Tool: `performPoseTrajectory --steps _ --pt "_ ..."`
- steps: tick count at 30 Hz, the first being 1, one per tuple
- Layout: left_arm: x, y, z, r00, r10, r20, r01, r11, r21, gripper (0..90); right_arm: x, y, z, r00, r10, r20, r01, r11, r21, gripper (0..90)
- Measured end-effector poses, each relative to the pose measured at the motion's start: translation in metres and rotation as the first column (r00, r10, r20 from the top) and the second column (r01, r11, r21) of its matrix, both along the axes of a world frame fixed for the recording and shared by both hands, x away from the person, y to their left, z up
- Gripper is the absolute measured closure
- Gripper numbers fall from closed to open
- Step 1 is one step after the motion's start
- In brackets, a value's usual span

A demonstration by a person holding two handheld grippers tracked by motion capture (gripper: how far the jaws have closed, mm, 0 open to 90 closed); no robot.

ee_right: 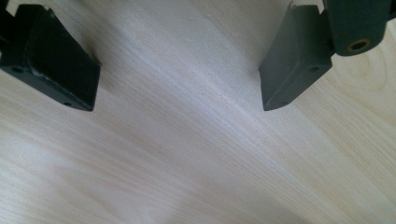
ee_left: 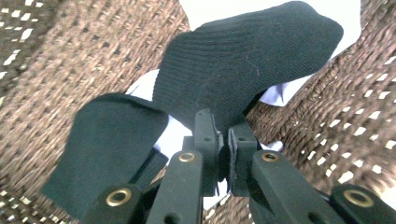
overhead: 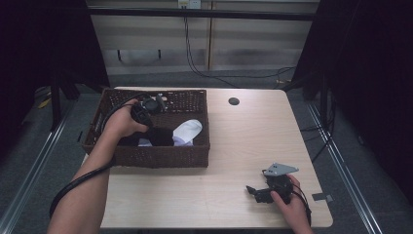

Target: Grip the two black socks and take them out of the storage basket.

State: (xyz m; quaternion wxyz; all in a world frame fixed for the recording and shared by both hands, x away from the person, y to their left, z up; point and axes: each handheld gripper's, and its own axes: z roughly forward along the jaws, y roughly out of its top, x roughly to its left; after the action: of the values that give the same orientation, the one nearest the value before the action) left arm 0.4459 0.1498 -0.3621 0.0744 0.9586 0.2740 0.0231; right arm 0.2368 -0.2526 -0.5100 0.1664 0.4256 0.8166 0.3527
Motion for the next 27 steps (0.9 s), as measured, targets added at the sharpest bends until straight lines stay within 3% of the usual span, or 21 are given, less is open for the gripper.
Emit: performPoseTrajectory --steps 15,27 --pt "0.002 0.000 0.046 0.9995 0.016 -0.029 -0.017 0.9994 -0.031 85.4 0.000 0.000 0.000 1.0000 0.000 -0.001 0.000 1.000 -0.001 11.6" --pt "-0.004 0.001 0.082 0.9981 0.014 -0.060 -0.015 0.9998 -0.016 85.4 0.000 0.000 0.000 1.0000 0.001 -0.002 -0.001 1.000 -0.001 11.6"
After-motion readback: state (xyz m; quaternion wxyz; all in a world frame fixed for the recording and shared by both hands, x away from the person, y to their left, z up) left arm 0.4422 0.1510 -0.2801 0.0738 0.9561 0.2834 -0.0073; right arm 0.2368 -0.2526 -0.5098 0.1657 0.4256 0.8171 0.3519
